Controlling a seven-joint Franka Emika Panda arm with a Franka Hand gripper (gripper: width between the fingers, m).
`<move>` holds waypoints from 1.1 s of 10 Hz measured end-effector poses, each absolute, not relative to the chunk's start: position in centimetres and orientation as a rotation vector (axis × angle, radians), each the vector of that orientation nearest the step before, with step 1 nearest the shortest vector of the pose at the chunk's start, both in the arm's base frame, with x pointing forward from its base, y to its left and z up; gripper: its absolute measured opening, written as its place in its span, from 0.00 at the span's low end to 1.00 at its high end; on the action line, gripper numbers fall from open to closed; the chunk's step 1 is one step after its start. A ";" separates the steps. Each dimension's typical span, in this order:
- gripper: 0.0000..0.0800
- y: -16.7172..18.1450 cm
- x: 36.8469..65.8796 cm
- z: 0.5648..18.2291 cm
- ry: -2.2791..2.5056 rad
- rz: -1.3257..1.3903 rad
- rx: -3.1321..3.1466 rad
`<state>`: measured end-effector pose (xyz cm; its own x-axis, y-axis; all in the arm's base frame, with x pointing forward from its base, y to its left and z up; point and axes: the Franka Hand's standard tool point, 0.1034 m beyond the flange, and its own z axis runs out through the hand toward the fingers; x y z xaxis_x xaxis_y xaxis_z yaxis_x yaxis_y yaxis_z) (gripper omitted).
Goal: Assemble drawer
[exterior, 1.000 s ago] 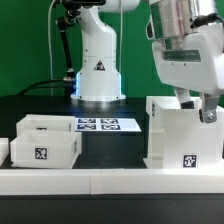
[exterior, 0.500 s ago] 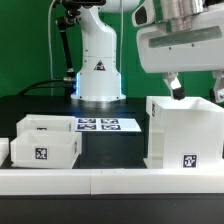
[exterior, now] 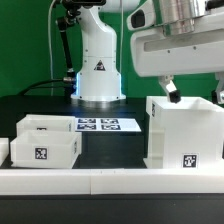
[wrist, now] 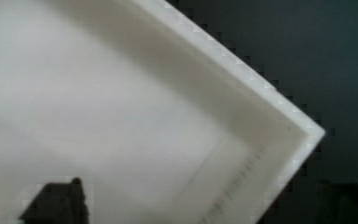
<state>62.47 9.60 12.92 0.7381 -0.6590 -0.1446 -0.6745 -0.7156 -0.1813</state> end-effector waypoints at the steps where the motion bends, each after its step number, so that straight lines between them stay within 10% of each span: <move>1: 0.81 9.4 62.4 13.3 0.956 0.094 -2.752; 7: 0.81 8.5 62.2 13.4 0.328 0.024 -2.890; 11: 0.81 1.0 59.9 13.1 0.192 0.016 -2.927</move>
Offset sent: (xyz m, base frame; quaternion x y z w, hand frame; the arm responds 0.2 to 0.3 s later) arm -0.0027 -0.0040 0.0067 0.0462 0.0096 -0.0906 0.9948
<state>59.89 0.95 13.12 0.9915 -0.1278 -0.0240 -0.1300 -0.9700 -0.2055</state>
